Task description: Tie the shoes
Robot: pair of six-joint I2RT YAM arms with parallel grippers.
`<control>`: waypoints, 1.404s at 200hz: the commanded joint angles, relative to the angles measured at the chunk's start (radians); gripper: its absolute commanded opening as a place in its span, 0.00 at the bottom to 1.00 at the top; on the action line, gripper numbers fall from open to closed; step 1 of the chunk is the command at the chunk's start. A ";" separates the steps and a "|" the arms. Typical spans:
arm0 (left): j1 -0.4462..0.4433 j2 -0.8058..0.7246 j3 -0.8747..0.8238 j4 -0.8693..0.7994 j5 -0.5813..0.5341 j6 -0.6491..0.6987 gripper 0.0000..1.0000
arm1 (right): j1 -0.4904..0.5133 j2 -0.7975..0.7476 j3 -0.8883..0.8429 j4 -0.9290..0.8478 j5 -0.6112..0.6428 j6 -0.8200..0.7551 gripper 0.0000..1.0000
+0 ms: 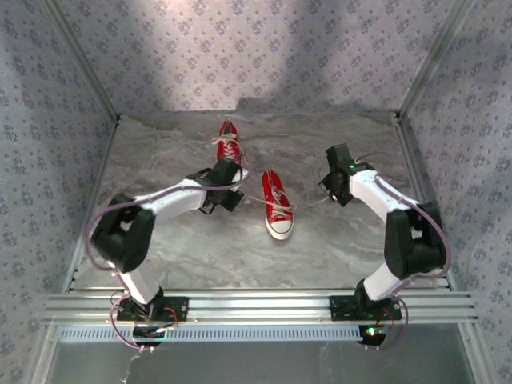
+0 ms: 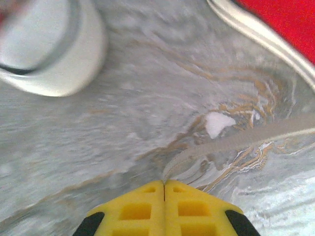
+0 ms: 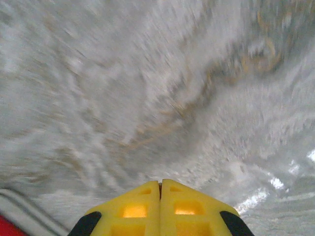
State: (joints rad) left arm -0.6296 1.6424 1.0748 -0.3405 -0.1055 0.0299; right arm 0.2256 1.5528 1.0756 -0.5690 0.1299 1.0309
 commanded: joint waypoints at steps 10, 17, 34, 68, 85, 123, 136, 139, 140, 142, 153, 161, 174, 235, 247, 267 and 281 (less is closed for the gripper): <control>0.014 -0.121 -0.024 0.020 -0.116 -0.068 0.00 | -0.060 -0.054 0.082 -0.068 0.067 -0.079 0.00; 0.019 -0.135 -0.028 0.015 -0.143 -0.078 0.00 | -0.077 -0.051 0.093 -0.079 0.069 -0.089 0.00; 0.036 -0.170 -0.047 0.017 -0.181 -0.107 0.00 | -0.133 -0.042 0.108 -0.081 0.075 -0.115 0.00; 0.080 -0.219 -0.084 0.005 -0.226 -0.165 0.00 | -0.257 0.004 0.148 -0.099 0.049 -0.146 0.00; 0.090 -0.258 -0.124 0.003 -0.260 -0.209 0.00 | -0.296 0.020 0.139 -0.100 0.039 -0.156 0.00; 0.162 -0.385 -0.231 0.005 -0.324 -0.309 0.00 | -0.352 0.044 0.073 -0.086 0.031 -0.159 0.00; 0.189 -0.405 -0.249 -0.009 -0.321 -0.327 0.00 | -0.366 0.064 0.071 -0.087 0.027 -0.164 0.00; 0.193 -0.406 -0.251 -0.014 -0.323 -0.333 0.00 | -0.369 0.068 0.070 -0.089 0.028 -0.163 0.00; 0.193 -0.406 -0.251 -0.017 -0.324 -0.335 0.00 | -0.370 0.070 0.071 -0.090 0.028 -0.164 0.00; 0.195 -0.406 -0.252 -0.022 -0.326 -0.339 0.00 | -0.371 0.073 0.072 -0.091 0.029 -0.164 0.00; 0.202 -0.397 -0.258 -0.039 -0.330 -0.353 0.00 | -0.380 0.093 0.070 -0.096 0.033 -0.166 0.00; 0.205 -0.380 -0.259 -0.057 -0.338 -0.364 0.00 | -0.385 0.111 0.070 -0.096 0.038 -0.169 0.00; 0.205 -0.347 -0.262 -0.080 -0.351 -0.381 0.00 | -0.394 0.138 0.073 -0.099 0.043 -0.172 0.00; 0.215 -0.254 -0.263 -0.098 -0.350 -0.414 0.00 | -0.420 0.211 0.074 -0.099 0.055 -0.189 0.00; 0.216 -0.249 -0.265 -0.095 -0.344 -0.416 0.00 | -0.421 0.210 0.066 -0.092 0.052 -0.193 0.00; 0.214 -0.266 -0.269 -0.092 -0.323 -0.422 0.00 | -0.419 0.186 0.044 -0.074 0.037 -0.204 0.00; 0.204 -0.300 -0.277 -0.093 -0.302 -0.429 0.00 | -0.402 0.148 0.023 -0.066 0.023 -0.214 0.00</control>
State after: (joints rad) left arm -0.4255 1.3888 0.8009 -0.4084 -0.4175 -0.3702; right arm -0.1837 1.7481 1.1347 -0.6289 0.1528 0.8448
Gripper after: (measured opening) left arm 0.061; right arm 0.052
